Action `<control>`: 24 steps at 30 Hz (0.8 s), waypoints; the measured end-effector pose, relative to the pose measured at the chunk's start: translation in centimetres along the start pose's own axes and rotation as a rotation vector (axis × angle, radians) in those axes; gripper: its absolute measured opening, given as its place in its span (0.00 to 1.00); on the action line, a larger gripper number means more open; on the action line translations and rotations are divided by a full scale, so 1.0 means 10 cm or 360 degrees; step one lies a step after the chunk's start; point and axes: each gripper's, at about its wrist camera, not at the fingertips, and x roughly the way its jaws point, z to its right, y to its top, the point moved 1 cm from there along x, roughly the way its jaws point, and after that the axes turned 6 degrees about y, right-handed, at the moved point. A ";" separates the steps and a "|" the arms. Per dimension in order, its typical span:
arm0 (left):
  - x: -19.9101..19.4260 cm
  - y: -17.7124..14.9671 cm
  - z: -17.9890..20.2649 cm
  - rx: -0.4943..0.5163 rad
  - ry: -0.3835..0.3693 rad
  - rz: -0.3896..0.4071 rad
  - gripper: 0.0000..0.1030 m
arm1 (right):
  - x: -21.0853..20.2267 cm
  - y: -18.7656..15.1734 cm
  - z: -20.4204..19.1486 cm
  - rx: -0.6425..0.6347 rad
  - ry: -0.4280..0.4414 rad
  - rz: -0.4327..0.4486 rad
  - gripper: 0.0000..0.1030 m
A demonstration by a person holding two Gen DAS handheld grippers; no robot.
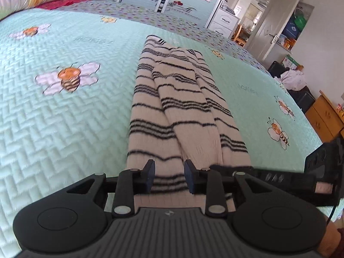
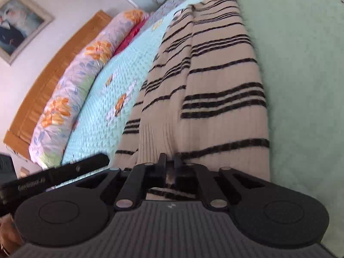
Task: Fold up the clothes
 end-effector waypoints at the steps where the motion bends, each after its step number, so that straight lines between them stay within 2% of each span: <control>1: -0.03 -0.04 -0.02 -0.0019 -0.0012 0.0003 0.32 | -0.10 0.01 -0.03 0.0025 0.0042 0.0028 0.12; 4: -0.05 -0.09 -0.05 -0.0076 -0.0048 0.0002 0.32 | -0.39 0.05 -0.21 -0.0064 0.0096 0.0133 0.12; 7: 0.02 -0.02 0.02 -0.0125 -0.0120 -0.0009 0.32 | -0.50 0.13 -0.28 -0.0052 0.0133 0.0177 0.12; 9: 0.04 0.06 0.13 -0.0122 -0.0196 0.0032 0.32 | -0.50 0.16 -0.28 -0.0055 0.0093 0.0208 0.12; 12: 0.15 0.18 0.22 -0.0165 -0.0326 0.0064 0.32 | -0.42 0.19 -0.18 0.0050 0.0121 0.0205 0.12; 14: 0.36 0.20 0.22 -0.0188 -0.0294 -0.0018 0.32 | -0.32 0.19 -0.13 0.0063 0.0094 0.0193 0.12; 17: 0.70 0.13 0.20 -0.0161 -0.0171 -0.0209 0.23 | -0.11 0.13 0.01 0.0120 0.0036 0.0128 0.12; 18: 0.75 0.10 0.19 -0.0152 -0.0161 -0.0220 0.22 | -0.04 0.11 0.08 0.0147 -0.0001 0.0096 0.10; 19: 0.75 0.11 0.17 -0.0167 -0.0170 -0.0221 0.22 | 0.00 0.08 0.14 0.0191 0.0007 0.0068 0.03; 20: 0.75 0.14 0.15 -0.0190 -0.0174 -0.0241 0.22 | 0.03 0.04 0.20 0.0237 0.0020 0.0041 0.00; 24: 0.67 0.15 0.16 -0.0180 -0.0176 -0.0237 0.22 | -0.04 0.09 0.13 0.0198 0.0044 0.0032 0.06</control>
